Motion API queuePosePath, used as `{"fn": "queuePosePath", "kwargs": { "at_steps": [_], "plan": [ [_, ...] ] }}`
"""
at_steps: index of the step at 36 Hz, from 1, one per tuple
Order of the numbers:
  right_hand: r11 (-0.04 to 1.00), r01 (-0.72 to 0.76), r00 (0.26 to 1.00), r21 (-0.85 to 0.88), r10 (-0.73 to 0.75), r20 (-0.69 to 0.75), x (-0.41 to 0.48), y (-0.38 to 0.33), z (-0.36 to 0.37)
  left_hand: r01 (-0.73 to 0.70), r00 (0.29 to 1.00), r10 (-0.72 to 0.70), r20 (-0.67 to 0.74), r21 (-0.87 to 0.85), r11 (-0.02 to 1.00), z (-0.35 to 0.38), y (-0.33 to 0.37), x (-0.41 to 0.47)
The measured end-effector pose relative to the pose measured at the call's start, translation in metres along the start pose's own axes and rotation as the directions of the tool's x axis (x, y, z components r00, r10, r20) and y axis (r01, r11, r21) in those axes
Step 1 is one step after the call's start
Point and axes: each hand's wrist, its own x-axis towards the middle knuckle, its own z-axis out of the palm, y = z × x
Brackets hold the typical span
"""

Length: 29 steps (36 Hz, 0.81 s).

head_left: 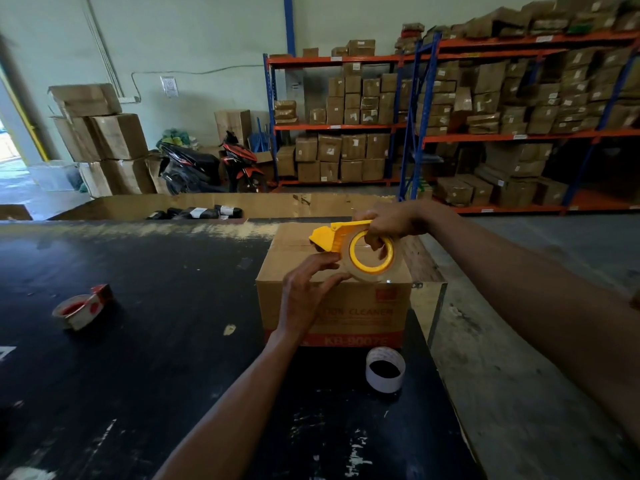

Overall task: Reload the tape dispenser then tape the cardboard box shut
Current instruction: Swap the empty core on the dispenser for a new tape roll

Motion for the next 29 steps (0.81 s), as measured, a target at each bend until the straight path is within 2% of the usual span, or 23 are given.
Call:
{"fn": "queuePosePath", "kwargs": {
  "at_steps": [8,12,18,22,24,26,29],
  "plan": [
    [1.000,-0.022,1.000,-0.011,0.022,0.001,0.000,0.002,-0.003,-0.141,0.989,0.138,0.054,0.060,0.988,0.000,-0.012,0.009],
    [1.000,-0.006,1.000,-0.001,0.006,-0.007,0.000,0.007,-0.003,-0.133,0.988,0.126,0.090,0.071,0.989,-0.004,-0.014,0.013],
    [0.998,0.050,0.999,-0.027,-0.051,-0.017,-0.002,0.015,-0.001,-0.036,0.997,0.042,-0.070,0.087,0.996,-0.018,-0.028,0.027],
    [0.989,0.069,0.995,-0.130,-0.077,-0.058,-0.004,0.020,-0.001,-0.030,0.998,0.025,0.064,0.069,0.997,-0.018,-0.028,0.035],
    [0.982,0.081,0.988,-0.171,-0.102,-0.116,-0.005,0.022,-0.001,0.080,0.992,-0.078,0.101,-0.019,0.997,-0.014,-0.023,0.037],
    [0.979,0.085,0.975,-0.184,-0.120,-0.187,-0.006,0.026,0.000,0.289,0.954,-0.267,0.136,-0.180,0.940,-0.007,-0.019,0.039],
    [0.966,0.092,0.946,-0.242,-0.160,-0.280,-0.007,0.031,0.003,0.577,0.817,-0.512,0.266,-0.386,0.720,0.000,-0.013,0.044]
  ]
}}
